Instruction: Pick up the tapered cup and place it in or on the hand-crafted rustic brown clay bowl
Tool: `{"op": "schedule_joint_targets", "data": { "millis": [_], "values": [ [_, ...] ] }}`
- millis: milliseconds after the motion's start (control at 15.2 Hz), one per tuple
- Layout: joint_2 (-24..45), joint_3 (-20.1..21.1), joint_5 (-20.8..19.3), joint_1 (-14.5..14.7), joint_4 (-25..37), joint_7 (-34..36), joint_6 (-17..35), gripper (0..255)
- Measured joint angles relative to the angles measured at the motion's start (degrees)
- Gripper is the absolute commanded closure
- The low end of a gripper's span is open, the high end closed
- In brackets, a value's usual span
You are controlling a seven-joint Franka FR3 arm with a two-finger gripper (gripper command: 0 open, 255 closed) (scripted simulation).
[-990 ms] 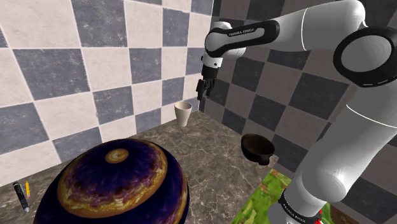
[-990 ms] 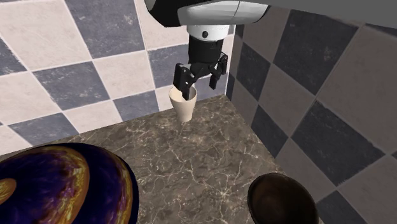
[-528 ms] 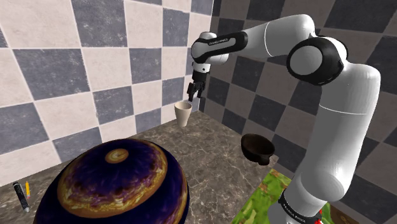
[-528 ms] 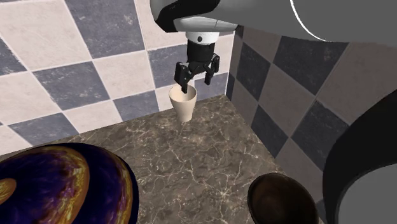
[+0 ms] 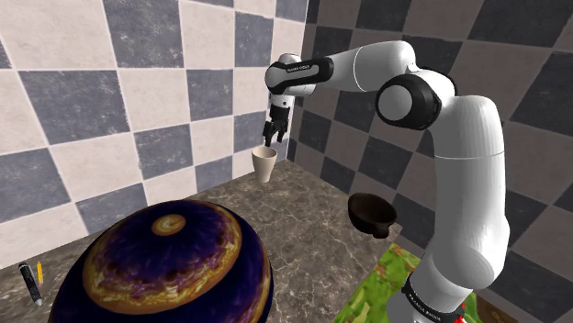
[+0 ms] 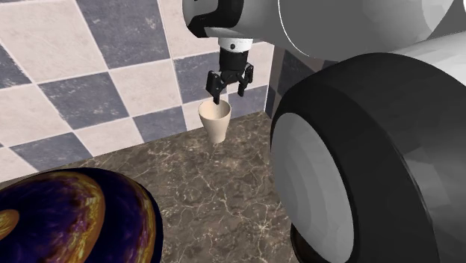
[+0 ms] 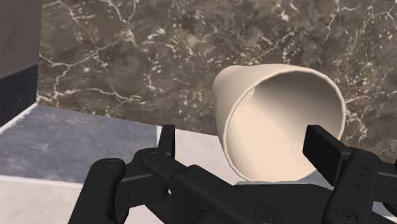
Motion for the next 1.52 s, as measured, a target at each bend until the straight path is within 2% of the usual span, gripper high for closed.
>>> {"op": "schedule_joint_targets", "data": {
  "millis": [462,660,726,792,858,1056,1254,1518],
  "values": [
    [-0.6,0.1,0.3,0.4,-3.7,-0.2,6.1,0],
    [0.1,0.1,0.3,0.3,-2.5,0.0,3.8,0],
    [0.0,0.1,0.3,0.4,-3.2,-0.2,5.0,0],
    [0.1,0.0,0.3,0.4,-2.5,0.1,4.0,255],
    [0.4,0.0,0.3,0.3,-1.4,0.3,1.9,255],
    [0.4,-0.1,0.3,0.4,-1.4,0.6,1.7,255],
    [0.2,0.0,0.4,0.5,-2.6,0.3,4.0,255],
    [0.1,0.0,0.4,0.4,-2.8,-0.1,4.4,255]
  ]
}}
